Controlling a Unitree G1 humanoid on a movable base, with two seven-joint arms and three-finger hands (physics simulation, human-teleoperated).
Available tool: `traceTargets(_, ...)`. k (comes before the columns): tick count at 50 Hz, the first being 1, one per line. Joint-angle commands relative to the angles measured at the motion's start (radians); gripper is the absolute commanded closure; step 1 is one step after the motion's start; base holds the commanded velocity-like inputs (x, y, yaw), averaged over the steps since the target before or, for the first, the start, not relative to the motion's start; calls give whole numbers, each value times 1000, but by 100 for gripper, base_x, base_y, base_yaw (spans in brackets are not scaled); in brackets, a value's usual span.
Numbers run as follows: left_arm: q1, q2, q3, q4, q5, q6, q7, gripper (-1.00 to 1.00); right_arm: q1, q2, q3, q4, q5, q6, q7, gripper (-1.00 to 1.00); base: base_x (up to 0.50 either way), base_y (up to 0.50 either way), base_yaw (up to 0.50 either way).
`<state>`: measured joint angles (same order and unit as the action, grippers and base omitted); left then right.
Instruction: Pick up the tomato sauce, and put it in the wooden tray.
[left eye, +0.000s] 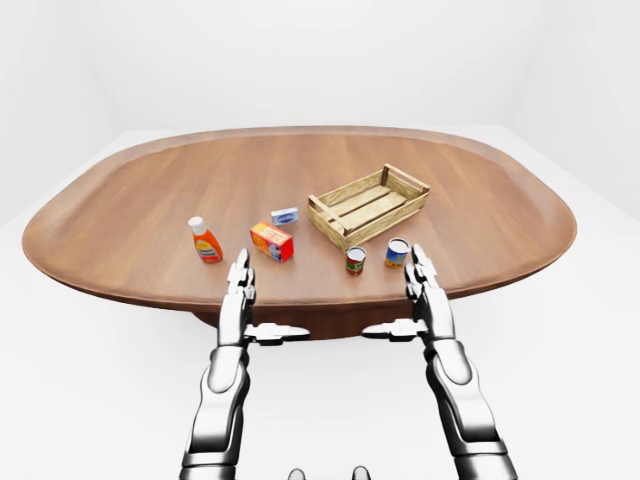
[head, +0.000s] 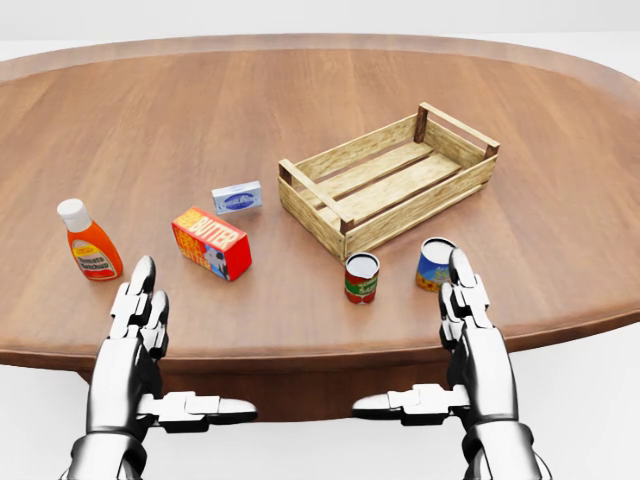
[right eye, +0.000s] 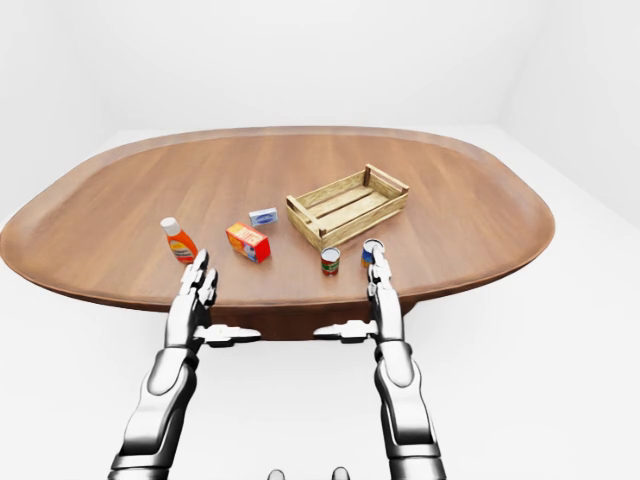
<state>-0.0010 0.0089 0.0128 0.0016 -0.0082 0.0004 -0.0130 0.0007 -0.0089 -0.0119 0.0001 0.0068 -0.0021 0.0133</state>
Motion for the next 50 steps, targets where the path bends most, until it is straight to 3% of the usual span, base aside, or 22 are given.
traceTargets(1, -5, 12, 22, 11, -6, 0, -22, -100, 5, -11, -16, -12, 3, -5, 28, -100, 0, 0, 0)
traceTargets(8, -3, 11, 23, -1, -4, 14, -23, -100, -2, -11, -13, 23, -10, -20, 40, -100, 0, 0, 0)
traceTargets(12, -2, 11, 25, -14, -6, 26, -25, -100, 6, -9, -11, -9, -14, 3, 41, -100, 0, 0, 0)
traceTargets(13, -4, 12, 27, -26, -10, 41, -25, -100, 6, -9, -13, -11, -12, 4, 42, -100, 0, 0, 0)
traceTargets(16, -2, 12, 26, -36, -8, 48, -25, -100, -1, -10, -17, 2, -8, -5, 43, -100, 0, 0, 0)
traceTargets(21, 1, 10, 22, -81, -12, 87, -27, -100, 13, -8, -14, -46, -7, 26, 41, -100, 0, 0, 0)
traceTargets(30, 19, 7, 11, -246, -8, 87, -31, -100, 37, -4, -7, -156, -7, 89, 40, -100, 0, 0, 0)
traceTargets(50, 8, 12, 10, -563, -9, 87, -49, -100, 27, 0, 2, -346, -4, 89, 21, -100, 0, 0, 0)
